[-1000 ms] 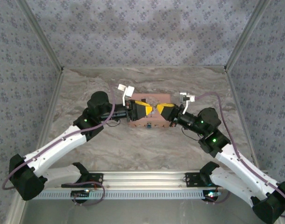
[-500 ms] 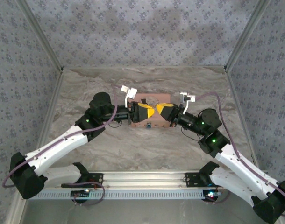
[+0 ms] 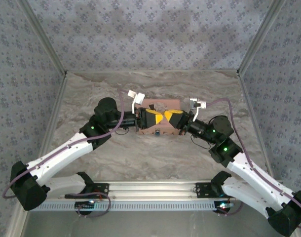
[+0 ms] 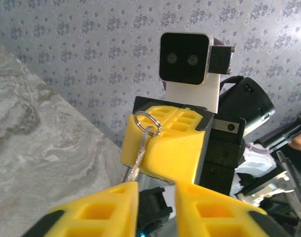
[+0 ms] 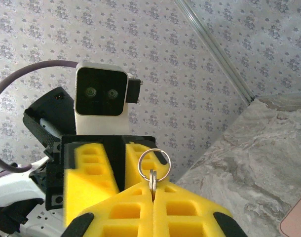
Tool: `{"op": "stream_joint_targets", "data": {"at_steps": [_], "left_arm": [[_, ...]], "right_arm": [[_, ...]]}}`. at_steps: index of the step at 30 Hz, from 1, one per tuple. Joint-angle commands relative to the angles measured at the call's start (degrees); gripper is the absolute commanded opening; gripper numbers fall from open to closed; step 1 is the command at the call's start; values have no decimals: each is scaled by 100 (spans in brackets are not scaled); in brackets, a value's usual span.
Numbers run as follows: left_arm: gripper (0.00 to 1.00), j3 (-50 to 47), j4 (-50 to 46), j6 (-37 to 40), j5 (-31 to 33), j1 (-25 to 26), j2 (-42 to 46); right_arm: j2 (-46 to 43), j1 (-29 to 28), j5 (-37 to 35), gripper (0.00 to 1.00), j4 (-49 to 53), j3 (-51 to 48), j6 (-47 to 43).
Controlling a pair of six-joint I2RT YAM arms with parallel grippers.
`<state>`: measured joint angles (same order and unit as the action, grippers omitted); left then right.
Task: Unlock a padlock with a key
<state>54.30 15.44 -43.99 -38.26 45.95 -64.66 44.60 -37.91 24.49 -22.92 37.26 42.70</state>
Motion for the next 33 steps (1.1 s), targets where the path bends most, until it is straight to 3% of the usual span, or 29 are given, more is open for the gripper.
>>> {"op": "stream_joint_targets", "data": {"at_steps": [1, 9, 10, 12, 18, 33], "left_arm": [[30, 230, 185, 74, -6, 52, 33], [19, 230, 215, 55, 6, 48, 35], [22, 230, 181, 75, 40, 50, 38], [36, 222, 87, 93, 150, 54, 58], [38, 214, 112, 90, 190, 54, 84], [0, 230, 269, 63, 51, 51, 118]], "right_arm": [[-123, -48, 143, 0, -204, -56, 63], [-147, -50, 201, 0, -234, -82, 89], [-145, -50, 220, 0, -251, -87, 105], [-151, -55, 262, 0, -295, -96, 138], [-180, -50, 284, 0, -310, -113, 160], [-195, -55, 328, 0, -288, -140, 195]]}}
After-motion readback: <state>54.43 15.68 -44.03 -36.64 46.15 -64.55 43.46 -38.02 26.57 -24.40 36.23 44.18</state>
